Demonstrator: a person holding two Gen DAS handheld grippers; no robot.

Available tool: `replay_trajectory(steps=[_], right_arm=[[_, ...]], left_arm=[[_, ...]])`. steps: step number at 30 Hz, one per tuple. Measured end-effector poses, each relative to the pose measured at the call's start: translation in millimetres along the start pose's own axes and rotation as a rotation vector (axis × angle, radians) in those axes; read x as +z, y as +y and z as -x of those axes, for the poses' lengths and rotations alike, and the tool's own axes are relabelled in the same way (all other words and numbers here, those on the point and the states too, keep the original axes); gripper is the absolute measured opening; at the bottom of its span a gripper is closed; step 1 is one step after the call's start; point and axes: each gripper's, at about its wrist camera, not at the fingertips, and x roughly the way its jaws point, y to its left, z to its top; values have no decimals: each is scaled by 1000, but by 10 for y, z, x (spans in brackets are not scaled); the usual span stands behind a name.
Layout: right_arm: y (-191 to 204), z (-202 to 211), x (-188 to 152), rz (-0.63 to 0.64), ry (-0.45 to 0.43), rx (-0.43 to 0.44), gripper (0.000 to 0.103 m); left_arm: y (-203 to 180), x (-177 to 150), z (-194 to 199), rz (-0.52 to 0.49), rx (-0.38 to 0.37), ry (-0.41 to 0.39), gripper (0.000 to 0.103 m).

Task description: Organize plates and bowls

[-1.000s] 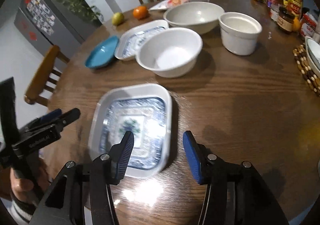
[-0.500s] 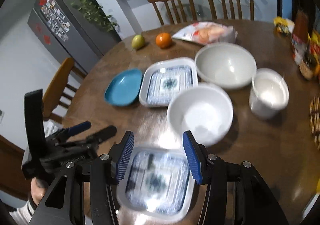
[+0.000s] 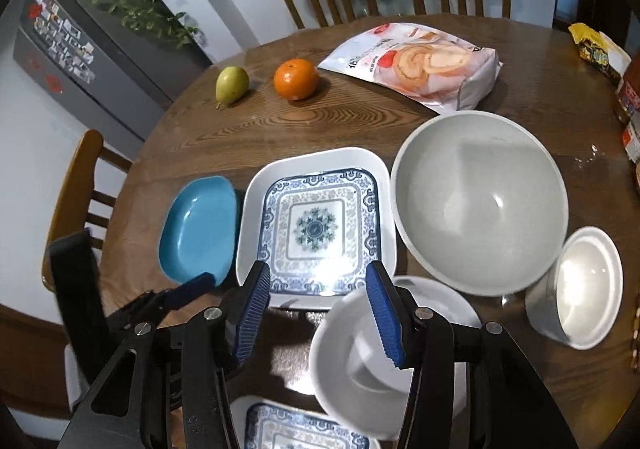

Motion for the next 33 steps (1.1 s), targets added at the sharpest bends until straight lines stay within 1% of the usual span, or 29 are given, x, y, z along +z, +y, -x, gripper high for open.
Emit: replay_trajectory(steps=[2, 4, 5, 6, 7, 8, 11, 13, 19, 22, 26, 29, 30, 33], right_arm=[[4, -20, 12, 3, 3, 0, 52], [18, -60, 23, 6, 12, 4, 52], [25, -74, 35, 6, 15, 5, 52], [27, -91, 42, 6, 19, 7, 52], [22, -111, 52, 5, 23, 9, 52], [17, -121, 61, 3, 24, 8, 52], [-26, -165, 94, -13, 30, 5, 52], [-40, -171, 105, -19, 31, 7, 52], [5, -164, 100, 0, 38, 23, 52], [51, -253, 89, 14, 67, 34, 52], [146, -409, 122, 45, 107, 17, 52], [207, -545, 172, 74, 147, -23, 52], [236, -577, 171, 88, 159, -34, 52], [278, -706, 199, 133, 201, -75, 52]], left_arm=[[11, 40, -72, 5, 28, 13, 65], [58, 74, -170, 18, 83, 40, 56], [62, 92, -166, 9, 126, 24, 54], [83, 116, -182, 4, 159, 25, 51], [101, 137, -187, -1, 174, 24, 47], [109, 153, -178, -10, 195, 15, 48], [179, 175, -157, -28, 210, 26, 47], [283, 174, -114, -16, 210, 32, 46], [645, 95, 13, 15, 250, 41, 48], [785, 49, 103, 57, 229, 58, 46], [808, -43, 294, 82, 168, 38, 46], [896, -104, 384, 128, 99, 53, 46], [941, -136, 426, 148, 86, 60, 46], [1013, -239, 568, 202, 25, 60, 46]])
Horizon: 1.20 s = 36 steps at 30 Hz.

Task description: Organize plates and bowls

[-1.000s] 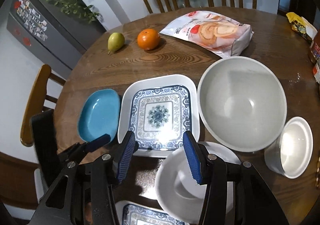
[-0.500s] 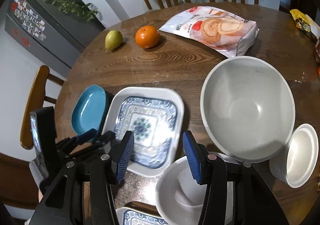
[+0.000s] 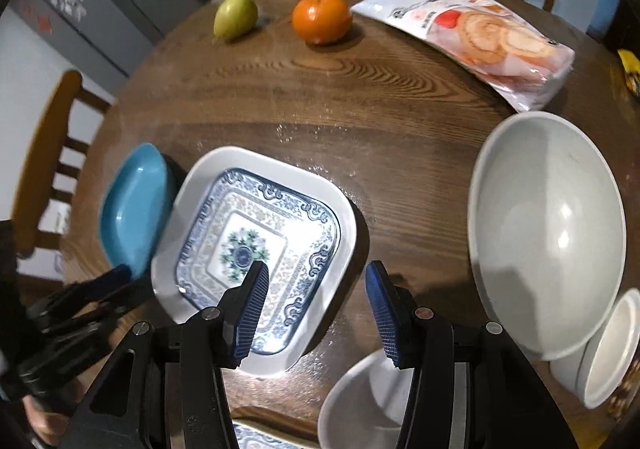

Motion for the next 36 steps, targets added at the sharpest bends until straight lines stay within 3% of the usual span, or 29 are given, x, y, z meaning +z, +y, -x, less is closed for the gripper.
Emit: replay_trajectory(steps=[5, 8, 14, 16, 21, 30, 33, 36], right_arm=[[27, -78, 23, 29, 27, -21, 52], [19, -98, 40, 36, 34, -31, 52], [29, -194, 74, 44, 68, -36, 52], [27, -210, 85, 44, 70, -33, 52], [6, -273, 84, 26, 82, -9, 52], [-42, -342, 152, -24, 77, 8, 52], [-67, -343, 176, -33, 76, 4, 52], [-105, -332, 179, -50, 78, 12, 52]], left_arm=[[-157, -114, 204, -45, -32, -16, 46], [-285, -200, 179, -88, -114, 46, 46], [-286, -195, -268, -77, -33, 106, 44], [-328, -88, -280, -97, 7, 57, 44], [-367, 251, -355, -109, 69, 31, 44], [-481, 769, -461, -186, 116, -23, 46], [-499, 894, -550, -184, 62, -15, 47], [-517, 990, -528, -191, 23, -34, 54]])
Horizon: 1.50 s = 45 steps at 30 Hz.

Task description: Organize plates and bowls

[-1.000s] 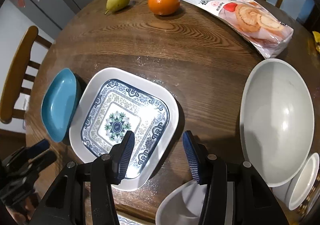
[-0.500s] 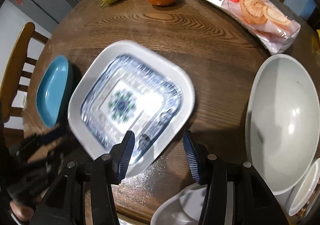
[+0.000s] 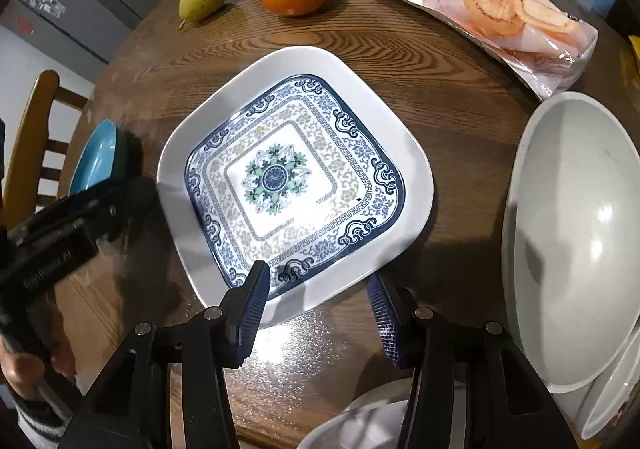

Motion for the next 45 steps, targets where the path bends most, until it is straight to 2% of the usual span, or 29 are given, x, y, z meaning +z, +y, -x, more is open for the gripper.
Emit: replay_trajectory(steps=[1, 3, 7, 9, 11, 12, 13, 16, 18, 20, 24, 27, 34, 39, 41, 45], right_arm=[[-9, 2, 1, -8, -1, 7, 52], [-7, -1, 8, -16, -6, 9, 52], [-51, 8, 21, -37, -20, 11, 52], [-88, 30, 22, -48, -26, 11, 52], [-78, 29, 25, -53, -33, 4, 51], [-112, 57, 19, -56, -38, -2, 50], [-125, 66, 16, -58, -43, -10, 49], [-138, 82, 21, -52, -61, -50, 38], [-147, 87, 31, -43, -76, -80, 23], [-186, 96, 21, -40, -88, -82, 20], [-257, 127, -36, -68, -117, -65, 16], [-143, 196, -121, -30, -140, -64, 16], [117, 564, -433, 48, -213, -16, 16], [196, 812, -667, 51, -265, 30, 16], [217, 827, -702, 45, -280, 43, 16], [247, 884, -1017, 54, -290, 25, 16]], left_arm=[[-16, 34, 8, -8, -28, -3, 59], [-74, 100, -22, -31, -51, -7, 62], [-280, 286, -224, -96, -34, 3, 61], [-351, 346, -356, -121, -15, 29, 58], [-415, 352, -493, -154, 8, 68, 39], [-443, 331, -472, -184, 31, 48, 34], [-466, 322, -485, -195, 20, 59, 27], [-452, 301, -467, -202, 30, 59, 27], [-429, 277, -445, -203, 35, 54, 27], [-393, 230, -409, -199, 36, 51, 24], [-356, 42, -331, -184, 49, 33, 21], [-278, -93, -193, -175, 73, -1, 21], [-136, -448, 481, -124, 84, -121, 20], [-255, -760, 771, -102, 66, -152, 20], [-349, -918, 835, -115, 80, -161, 20], [-491, -1209, 932, -126, 66, -162, 20]])
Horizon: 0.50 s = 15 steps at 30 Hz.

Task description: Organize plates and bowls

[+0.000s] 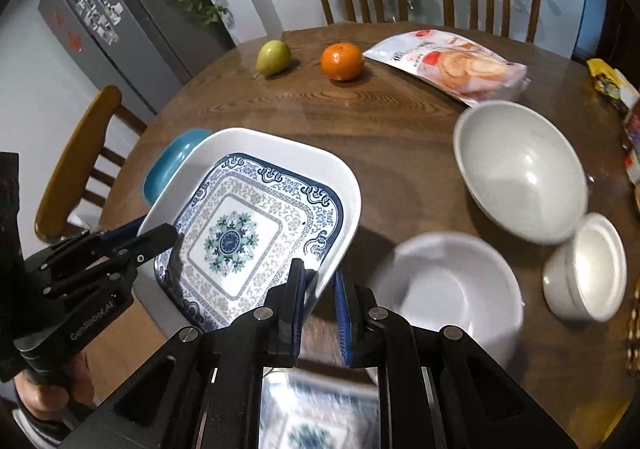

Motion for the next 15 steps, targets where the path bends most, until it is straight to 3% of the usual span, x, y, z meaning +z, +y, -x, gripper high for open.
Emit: replay_trajectory(steps=[15], right_arm=[[-36, 416, -899, -3, 33, 56, 16]], left_arm=[[-298, -818, 542, 11, 33, -5, 23]])
